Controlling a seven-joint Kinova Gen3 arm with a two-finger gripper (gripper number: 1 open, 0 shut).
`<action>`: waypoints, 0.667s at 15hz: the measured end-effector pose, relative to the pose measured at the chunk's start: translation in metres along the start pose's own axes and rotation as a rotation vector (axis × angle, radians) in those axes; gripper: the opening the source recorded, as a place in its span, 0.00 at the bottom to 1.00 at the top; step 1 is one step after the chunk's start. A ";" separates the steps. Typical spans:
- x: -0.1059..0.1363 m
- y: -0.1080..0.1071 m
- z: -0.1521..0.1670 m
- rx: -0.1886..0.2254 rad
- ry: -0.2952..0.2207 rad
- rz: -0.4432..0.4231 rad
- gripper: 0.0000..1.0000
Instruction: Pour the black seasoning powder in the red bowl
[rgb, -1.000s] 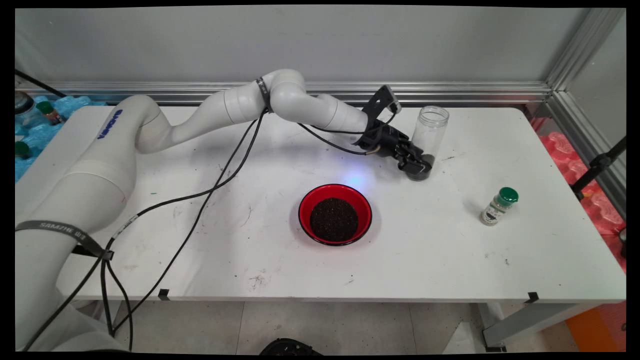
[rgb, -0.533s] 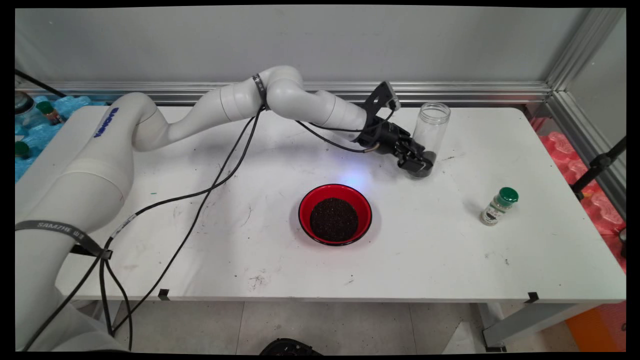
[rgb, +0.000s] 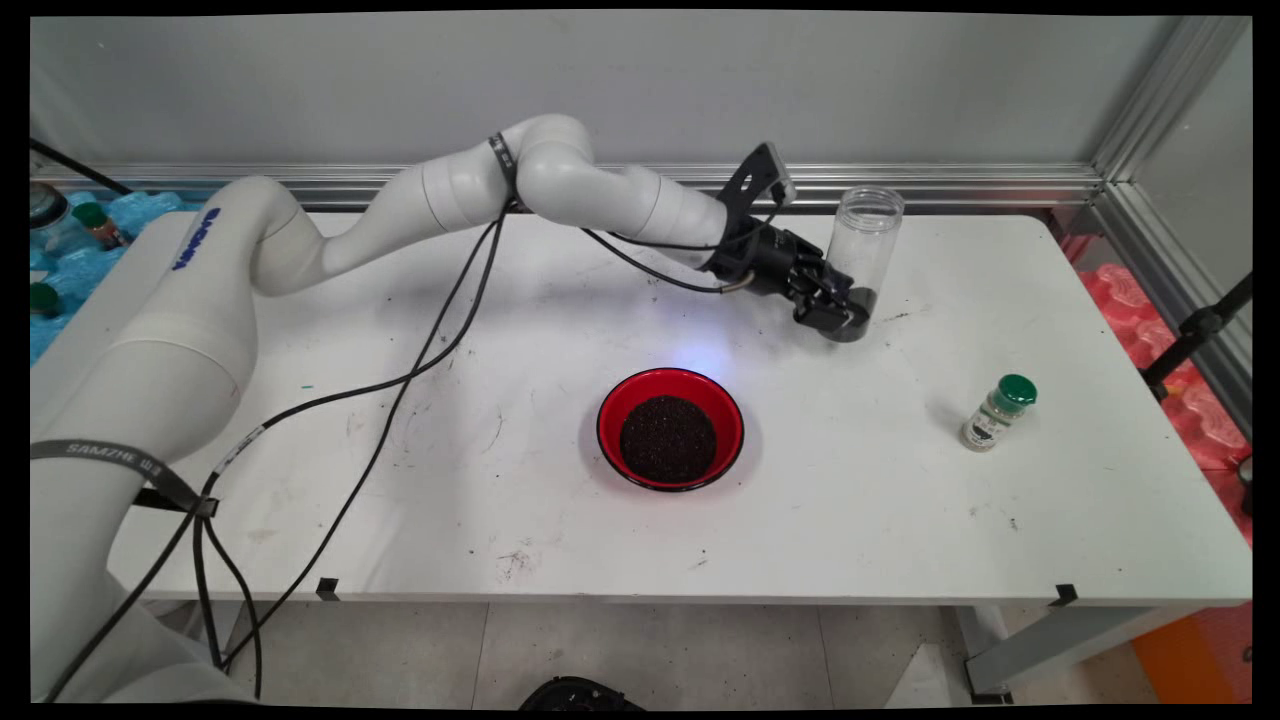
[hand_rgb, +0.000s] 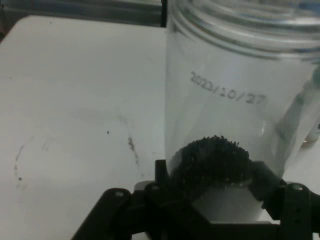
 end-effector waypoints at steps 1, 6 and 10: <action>0.003 0.001 -0.005 -0.001 0.006 0.007 0.00; 0.013 0.003 -0.030 0.000 0.025 0.035 0.00; 0.019 0.006 -0.053 0.000 0.038 0.054 0.00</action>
